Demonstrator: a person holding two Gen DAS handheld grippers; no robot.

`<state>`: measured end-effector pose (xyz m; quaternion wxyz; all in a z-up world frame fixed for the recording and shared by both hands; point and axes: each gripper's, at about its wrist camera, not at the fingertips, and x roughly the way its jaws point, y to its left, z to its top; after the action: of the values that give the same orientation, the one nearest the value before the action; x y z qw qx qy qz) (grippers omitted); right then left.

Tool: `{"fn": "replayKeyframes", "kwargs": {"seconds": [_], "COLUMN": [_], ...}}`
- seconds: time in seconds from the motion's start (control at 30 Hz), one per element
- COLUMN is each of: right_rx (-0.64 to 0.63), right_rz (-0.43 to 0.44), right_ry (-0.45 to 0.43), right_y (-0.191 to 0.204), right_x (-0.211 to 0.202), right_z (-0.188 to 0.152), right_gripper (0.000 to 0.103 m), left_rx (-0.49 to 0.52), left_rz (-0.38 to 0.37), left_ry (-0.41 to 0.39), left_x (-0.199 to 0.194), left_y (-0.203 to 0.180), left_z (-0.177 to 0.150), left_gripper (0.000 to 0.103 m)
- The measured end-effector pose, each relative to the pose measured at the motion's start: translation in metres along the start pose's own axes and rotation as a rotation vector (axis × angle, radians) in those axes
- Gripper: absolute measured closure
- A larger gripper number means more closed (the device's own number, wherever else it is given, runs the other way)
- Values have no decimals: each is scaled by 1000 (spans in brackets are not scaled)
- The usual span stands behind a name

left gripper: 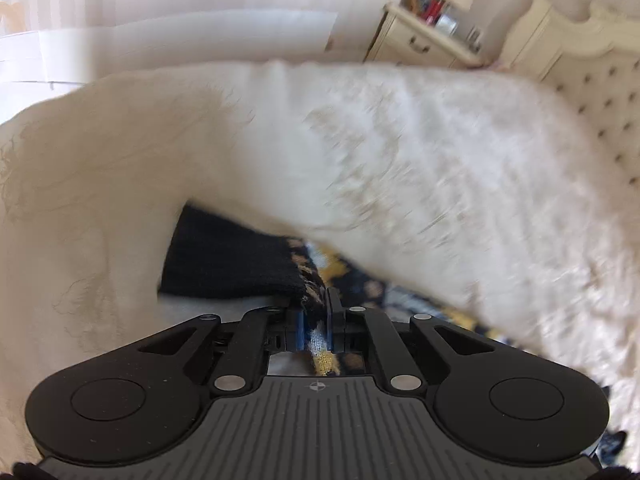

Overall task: Fold small clothes
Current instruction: 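Lift the held sleeve, fold it across the body, open the left tool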

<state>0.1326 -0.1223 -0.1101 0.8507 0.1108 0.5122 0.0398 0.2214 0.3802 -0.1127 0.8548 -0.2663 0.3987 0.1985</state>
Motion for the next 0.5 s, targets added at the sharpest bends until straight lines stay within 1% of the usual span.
{"fn": "replayKeyframes", "kwargs": {"seconds": [0.07, 0.13, 0.23, 0.33, 0.4, 0.5], "right_rx": [10, 22, 30, 27, 24, 21], "right_rz": [1, 4, 23, 39, 48, 63], "right_ry": [6, 13, 35, 51, 52, 54], "right_y": [-4, -9, -18, -27, -33, -45], "right_x": [0, 1, 2, 4, 2, -2], "right_z": [-2, -3, -6, -9, -12, -14], "right_gripper": [2, 2, 2, 2, 2, 2], "left_rx": [56, 122, 233, 337, 388, 423], "left_rz": [-30, -77, -162, -245, -299, -381], "left_ry": [-39, -67, -100, -127, -133, -112], "left_x": [-17, -34, -60, -85, -96, -103], "left_y": [-18, -40, -82, -128, -159, -203], "left_z": [1, 1, -2, -13, -23, -42], "left_gripper": [95, 95, 95, 95, 95, 95]}}
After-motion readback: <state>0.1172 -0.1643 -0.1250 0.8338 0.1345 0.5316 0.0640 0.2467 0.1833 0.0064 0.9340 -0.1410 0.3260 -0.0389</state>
